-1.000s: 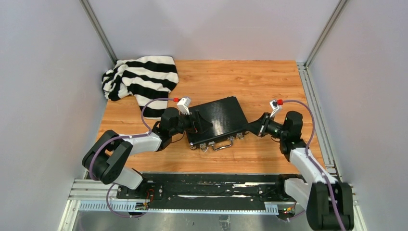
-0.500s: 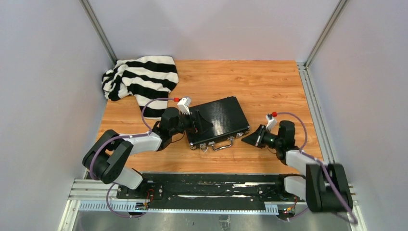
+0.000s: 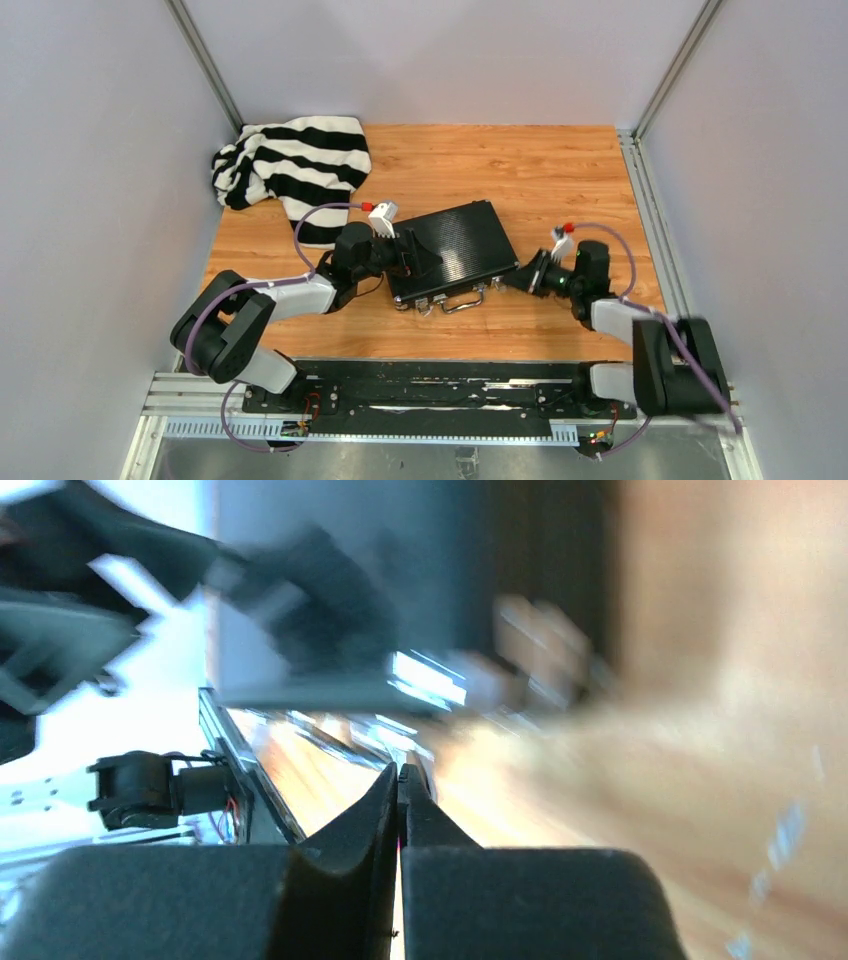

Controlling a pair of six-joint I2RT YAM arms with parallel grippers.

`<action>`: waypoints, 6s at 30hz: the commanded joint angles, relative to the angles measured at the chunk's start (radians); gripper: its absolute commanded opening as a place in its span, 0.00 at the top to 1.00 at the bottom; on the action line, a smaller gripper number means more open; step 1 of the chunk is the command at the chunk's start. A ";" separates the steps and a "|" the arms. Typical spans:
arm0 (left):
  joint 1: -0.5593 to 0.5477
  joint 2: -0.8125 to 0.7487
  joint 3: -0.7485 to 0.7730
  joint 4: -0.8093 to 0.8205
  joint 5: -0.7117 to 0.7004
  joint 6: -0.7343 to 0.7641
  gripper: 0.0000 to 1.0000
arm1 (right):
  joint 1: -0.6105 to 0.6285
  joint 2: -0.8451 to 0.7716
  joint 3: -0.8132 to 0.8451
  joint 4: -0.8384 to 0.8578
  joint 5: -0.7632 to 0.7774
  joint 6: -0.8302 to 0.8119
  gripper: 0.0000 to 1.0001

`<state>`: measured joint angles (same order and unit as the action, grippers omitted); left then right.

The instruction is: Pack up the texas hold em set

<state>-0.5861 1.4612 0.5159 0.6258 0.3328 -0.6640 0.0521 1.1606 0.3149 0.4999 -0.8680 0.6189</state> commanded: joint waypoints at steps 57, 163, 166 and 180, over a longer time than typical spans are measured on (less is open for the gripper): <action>0.048 -0.238 -0.090 -0.268 -0.107 -0.025 0.17 | 0.530 0.375 0.192 0.304 0.105 0.161 0.99; 0.069 -0.515 -0.087 -0.544 -0.451 0.020 0.09 | 0.364 -0.016 0.362 -0.527 0.918 -0.460 0.77; 0.092 -0.577 -0.108 -0.597 -0.561 -0.022 0.13 | 0.302 0.077 0.415 -0.539 0.962 -0.415 0.51; 0.150 -0.405 -0.090 -0.641 -0.577 -0.150 0.32 | 0.237 0.403 0.535 -0.466 0.811 -0.355 0.60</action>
<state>-0.4408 1.0164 0.4206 -0.0490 -0.2150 -0.7567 0.3004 1.5047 0.8043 0.0120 0.0216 0.2386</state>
